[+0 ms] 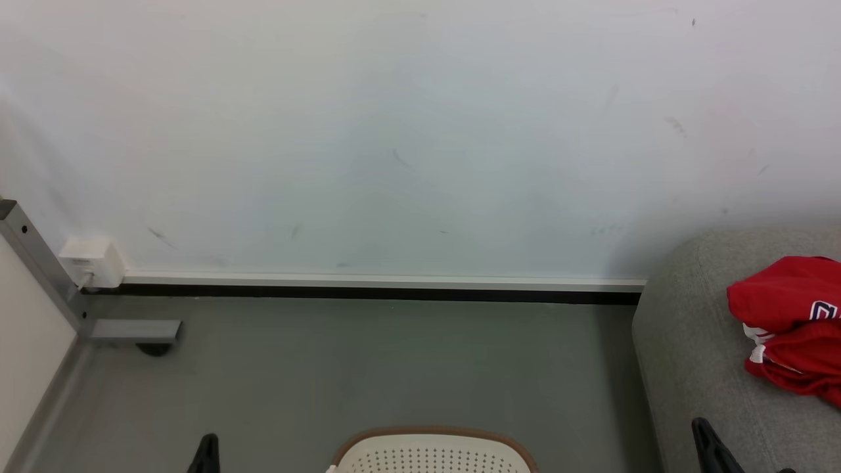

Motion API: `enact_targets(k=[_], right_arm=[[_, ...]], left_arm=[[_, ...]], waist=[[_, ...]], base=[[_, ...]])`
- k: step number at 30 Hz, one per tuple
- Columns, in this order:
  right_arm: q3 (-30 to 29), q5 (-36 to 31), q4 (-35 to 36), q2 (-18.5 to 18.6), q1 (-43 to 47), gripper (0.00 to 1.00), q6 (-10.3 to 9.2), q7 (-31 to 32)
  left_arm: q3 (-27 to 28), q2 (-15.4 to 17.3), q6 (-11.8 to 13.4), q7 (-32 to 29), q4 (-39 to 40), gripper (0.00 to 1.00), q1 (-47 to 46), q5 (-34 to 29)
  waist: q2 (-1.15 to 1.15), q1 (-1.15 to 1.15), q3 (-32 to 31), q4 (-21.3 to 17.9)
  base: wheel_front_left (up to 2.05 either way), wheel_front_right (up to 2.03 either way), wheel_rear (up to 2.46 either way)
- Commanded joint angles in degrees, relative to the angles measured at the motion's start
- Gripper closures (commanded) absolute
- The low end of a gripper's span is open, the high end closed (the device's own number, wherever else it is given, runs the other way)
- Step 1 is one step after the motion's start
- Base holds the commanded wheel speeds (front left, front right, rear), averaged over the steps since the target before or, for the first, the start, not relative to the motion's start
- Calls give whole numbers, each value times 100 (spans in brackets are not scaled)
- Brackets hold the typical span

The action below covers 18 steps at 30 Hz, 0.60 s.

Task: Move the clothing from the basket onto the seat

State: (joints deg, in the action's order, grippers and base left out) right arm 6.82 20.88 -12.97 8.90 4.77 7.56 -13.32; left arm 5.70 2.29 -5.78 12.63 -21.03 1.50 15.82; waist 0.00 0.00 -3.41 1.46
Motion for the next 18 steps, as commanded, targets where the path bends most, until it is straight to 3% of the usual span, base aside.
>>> enact_targets(k=[1,18], right_arm=[[-78,286,68,11,-162,100,-1,60],[-320,1889,21,-87,-401,100,-3,459]], left_arm=[[36,29,-18,-51,104,100,-169,305],[7,40,-56,-436,289,100,-292,1991]], waist=[[0,0,5,-3],[0,0,54,-24]], base=[[0,0,0],[0,0,0]])
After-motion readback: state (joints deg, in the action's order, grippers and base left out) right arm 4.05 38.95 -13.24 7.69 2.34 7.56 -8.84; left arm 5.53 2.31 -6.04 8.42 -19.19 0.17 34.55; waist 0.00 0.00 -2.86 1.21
